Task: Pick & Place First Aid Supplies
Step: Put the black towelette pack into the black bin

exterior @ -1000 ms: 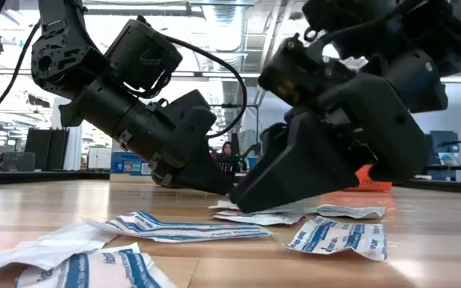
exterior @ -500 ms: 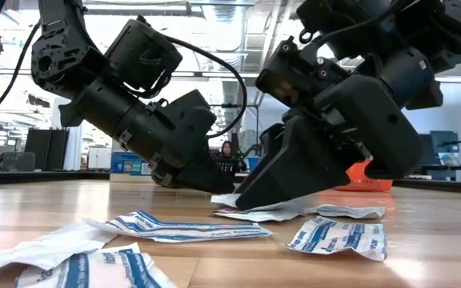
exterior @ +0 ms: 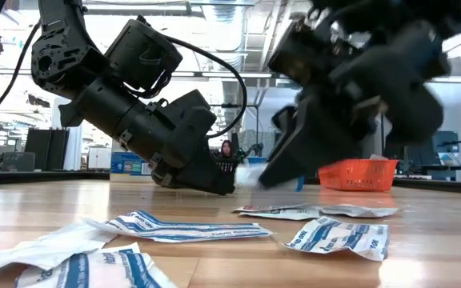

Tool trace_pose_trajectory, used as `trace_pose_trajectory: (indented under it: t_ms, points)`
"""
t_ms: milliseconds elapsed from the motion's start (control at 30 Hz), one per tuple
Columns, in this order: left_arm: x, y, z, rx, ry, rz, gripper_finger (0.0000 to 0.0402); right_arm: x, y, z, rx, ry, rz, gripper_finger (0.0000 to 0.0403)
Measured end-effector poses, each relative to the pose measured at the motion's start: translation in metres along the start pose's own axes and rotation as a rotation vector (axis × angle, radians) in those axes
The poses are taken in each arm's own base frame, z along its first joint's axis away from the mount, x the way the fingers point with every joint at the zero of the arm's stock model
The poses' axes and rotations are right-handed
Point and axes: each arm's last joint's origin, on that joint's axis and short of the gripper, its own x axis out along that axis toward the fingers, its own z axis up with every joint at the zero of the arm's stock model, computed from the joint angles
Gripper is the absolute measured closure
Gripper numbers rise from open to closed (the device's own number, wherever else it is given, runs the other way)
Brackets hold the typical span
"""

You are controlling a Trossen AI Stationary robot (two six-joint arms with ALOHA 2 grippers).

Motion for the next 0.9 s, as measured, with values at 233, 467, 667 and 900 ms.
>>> trace_pose_trajectory:
  t_ms: [233,467,667,900]
  points:
    - [0.000,0.000,0.000,0.000,0.000,0.000,0.0298,-0.036,-0.007,0.011,0.031,0.081,-0.134,0.0333]
    - [0.000,0.000,0.000,0.000,0.000,0.000,0.0298,-0.053,-0.011,0.010,0.077,0.128,-0.269,0.0333]
    - [0.000,-0.001,0.001,-0.060,0.014,-0.057,0.0298,-0.041,-0.011,0.001,0.048,0.160,-0.295,0.0333]
    - [0.001,-0.005,0.010,-0.154,0.004,-0.230,0.0298,-0.029,-0.009,-0.004,-0.052,0.160,-0.286,0.0333]
